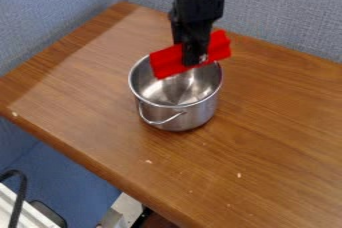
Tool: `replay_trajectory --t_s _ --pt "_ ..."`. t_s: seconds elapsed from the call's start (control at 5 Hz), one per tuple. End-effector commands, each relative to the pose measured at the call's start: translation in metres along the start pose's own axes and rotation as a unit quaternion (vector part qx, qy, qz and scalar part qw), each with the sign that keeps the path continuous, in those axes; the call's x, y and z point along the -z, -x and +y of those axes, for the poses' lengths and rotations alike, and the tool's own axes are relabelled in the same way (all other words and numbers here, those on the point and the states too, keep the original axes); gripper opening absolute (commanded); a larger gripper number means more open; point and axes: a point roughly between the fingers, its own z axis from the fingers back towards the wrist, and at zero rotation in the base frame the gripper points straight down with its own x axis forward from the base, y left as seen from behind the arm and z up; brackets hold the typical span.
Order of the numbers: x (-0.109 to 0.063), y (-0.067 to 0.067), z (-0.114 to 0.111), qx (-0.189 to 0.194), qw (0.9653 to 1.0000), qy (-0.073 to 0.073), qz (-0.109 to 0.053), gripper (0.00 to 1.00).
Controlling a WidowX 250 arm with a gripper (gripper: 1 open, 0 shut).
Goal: Put the red object in the metal pot
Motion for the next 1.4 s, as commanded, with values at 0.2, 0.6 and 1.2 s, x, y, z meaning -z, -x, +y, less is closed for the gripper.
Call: replay_trajectory --t_s 0.2,0.6,1.2 --pt "-0.013 0.014 -0.009 -0.005 0.9995 -0.023 -0.02 0.0" --pt "-0.012 0.032 -0.013 -0.031 0.9992 -0.024 -0.007 0.0" --pt "-0.023 0.041 0.0 -0.113 0.9925 -0.035 -0.028 0.0"
